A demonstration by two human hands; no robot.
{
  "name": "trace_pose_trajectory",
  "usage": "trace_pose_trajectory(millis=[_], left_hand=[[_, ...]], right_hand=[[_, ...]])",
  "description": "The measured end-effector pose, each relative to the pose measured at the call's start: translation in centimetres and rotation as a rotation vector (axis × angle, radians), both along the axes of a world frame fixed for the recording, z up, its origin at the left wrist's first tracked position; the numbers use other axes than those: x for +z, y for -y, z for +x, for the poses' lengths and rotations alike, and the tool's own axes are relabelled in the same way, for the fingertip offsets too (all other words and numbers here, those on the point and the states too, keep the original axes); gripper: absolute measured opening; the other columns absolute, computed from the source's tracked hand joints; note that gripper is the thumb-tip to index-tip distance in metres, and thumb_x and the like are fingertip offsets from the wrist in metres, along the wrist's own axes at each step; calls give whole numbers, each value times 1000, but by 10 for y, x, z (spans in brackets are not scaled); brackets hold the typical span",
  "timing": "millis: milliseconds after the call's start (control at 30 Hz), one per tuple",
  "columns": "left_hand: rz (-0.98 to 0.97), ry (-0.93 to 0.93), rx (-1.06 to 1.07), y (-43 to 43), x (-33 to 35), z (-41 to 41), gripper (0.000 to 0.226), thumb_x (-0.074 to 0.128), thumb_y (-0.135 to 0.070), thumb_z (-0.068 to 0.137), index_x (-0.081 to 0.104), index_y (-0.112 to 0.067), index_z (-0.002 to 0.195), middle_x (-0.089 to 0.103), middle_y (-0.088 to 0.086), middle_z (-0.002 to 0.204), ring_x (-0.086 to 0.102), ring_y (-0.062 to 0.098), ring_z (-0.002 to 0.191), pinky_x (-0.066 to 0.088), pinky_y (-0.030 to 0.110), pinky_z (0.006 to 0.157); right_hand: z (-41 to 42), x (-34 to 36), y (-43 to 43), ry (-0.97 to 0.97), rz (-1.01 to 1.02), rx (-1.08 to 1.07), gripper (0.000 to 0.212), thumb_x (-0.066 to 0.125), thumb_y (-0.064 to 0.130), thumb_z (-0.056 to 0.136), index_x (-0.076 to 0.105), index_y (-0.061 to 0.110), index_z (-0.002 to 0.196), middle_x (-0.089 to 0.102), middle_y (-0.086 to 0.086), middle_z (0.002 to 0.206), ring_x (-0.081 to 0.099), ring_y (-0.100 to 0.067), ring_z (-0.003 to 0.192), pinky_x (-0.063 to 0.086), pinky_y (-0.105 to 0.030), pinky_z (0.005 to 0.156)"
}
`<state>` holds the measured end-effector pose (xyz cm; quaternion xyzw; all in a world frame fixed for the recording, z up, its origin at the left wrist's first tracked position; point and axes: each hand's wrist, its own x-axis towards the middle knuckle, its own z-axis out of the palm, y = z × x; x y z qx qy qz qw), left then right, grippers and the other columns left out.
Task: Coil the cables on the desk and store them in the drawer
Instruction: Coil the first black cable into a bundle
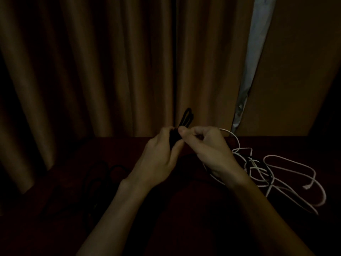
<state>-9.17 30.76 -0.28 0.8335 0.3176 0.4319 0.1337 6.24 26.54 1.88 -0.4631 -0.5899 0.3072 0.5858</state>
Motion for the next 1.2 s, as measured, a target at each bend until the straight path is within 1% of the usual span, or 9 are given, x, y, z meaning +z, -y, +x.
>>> trace_pose_trajectory(millis=[133,300,467,600,667,833,933,1033,1200], left_hand=[[-256,305,-28,4,10,-4,29,41,-41,105,63,-22,104,67,-9,70,62,6,61,50,25,57],[-832,704,-336,19,26,8,47,38,-38,108,67,-2,112,58,4,66,40,8,44,26,18,39],[-1223,889,-645,25,33,8,41,51,-46,90,72,-11,96,51,3,59,32,2,30,17,10,25],[-1177,879,-621,22,30,10,51,40,-45,102,69,-5,90,59,11,63,38,6,26,23,11,24],[-1119,793,-510,22,29,10,56,31,-45,106,65,-1,100,62,14,63,44,12,29,24,14,26],[-995,462,-374,20,26,6,71,17,-53,107,65,-2,118,64,16,70,48,18,44,24,26,44],[-840,377,-141,16,23,7,67,19,-52,109,68,-7,110,63,6,65,49,13,47,33,23,44],[-610,444,6,13,16,9,57,27,-42,111,64,0,102,67,5,62,60,17,49,44,25,44],[-510,331,-136,14,21,4,34,36,-28,110,68,-16,106,76,3,87,72,13,78,52,24,65]], right_hand=[[9,7,6,-49,-53,169,27,51,17,105,69,2,91,55,15,46,51,4,43,37,-8,48],[8,9,5,-185,34,170,25,62,24,97,59,2,85,49,10,52,41,2,41,33,-10,44],[8,5,3,-204,-49,308,42,65,54,85,69,16,102,41,-1,56,26,-2,39,20,-17,38],[-5,3,7,-208,26,307,50,57,41,92,68,-7,89,54,3,58,46,-1,46,39,-15,50],[-8,1,6,-193,80,263,40,58,35,92,66,-1,77,51,6,53,51,-6,51,46,-22,61],[-10,1,6,-125,77,164,44,65,35,89,53,-5,77,45,-11,52,47,-14,37,40,-27,41],[-14,-4,4,-26,126,10,45,65,22,98,49,-10,72,45,-6,58,48,-6,46,41,-20,46],[-18,-10,1,31,124,-74,39,66,19,98,50,7,65,49,13,47,50,2,43,39,-15,47],[-14,-10,-6,-98,106,-174,38,70,26,95,58,0,70,62,1,54,62,-10,48,45,-20,47]])
